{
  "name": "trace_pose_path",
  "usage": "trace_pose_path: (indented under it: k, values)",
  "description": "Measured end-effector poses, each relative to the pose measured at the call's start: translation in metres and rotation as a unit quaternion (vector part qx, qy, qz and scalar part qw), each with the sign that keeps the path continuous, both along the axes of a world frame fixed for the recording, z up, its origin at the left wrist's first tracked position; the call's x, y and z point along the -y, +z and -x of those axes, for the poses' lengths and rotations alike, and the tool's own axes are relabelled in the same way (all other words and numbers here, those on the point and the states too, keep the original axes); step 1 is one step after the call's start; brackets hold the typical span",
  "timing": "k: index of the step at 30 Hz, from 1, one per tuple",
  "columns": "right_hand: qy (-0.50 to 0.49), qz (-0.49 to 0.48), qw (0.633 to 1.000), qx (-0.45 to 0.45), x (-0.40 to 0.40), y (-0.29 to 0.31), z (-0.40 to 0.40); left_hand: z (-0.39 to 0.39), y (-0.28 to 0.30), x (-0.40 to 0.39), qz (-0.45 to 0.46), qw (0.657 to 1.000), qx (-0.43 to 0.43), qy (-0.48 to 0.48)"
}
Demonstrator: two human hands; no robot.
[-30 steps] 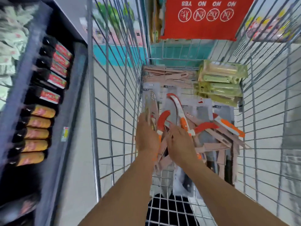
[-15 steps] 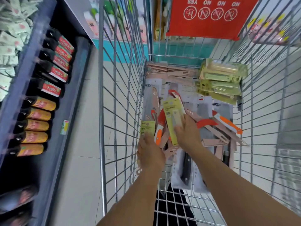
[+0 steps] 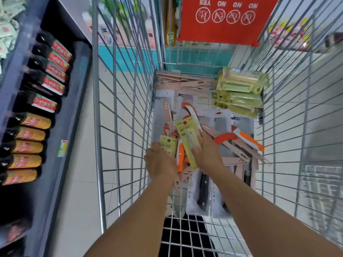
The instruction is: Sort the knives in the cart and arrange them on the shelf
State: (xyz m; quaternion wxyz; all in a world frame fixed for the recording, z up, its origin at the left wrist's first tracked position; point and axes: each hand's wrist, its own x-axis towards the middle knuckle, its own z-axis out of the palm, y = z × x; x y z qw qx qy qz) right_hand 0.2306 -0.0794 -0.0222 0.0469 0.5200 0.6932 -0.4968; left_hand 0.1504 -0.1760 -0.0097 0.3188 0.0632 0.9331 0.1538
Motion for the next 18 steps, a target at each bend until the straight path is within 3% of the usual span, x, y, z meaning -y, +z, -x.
trace_pose_path:
  k: [6,12,18]
  values:
    - [-0.047,-0.020,0.998,-0.035,-0.017,0.019,0.000,0.015,0.019,-0.024,-0.113,0.992,-0.055,-0.005]
    - [-0.034,-0.097,0.992,-0.077,-0.067,0.054,0.007,0.015,0.048,-0.087,-0.222,0.974,-0.022,0.047]
    - [0.060,-0.275,0.957,0.064,-0.141,0.061,0.008,0.019,0.040,-0.144,-0.239,0.963,0.088,0.089]
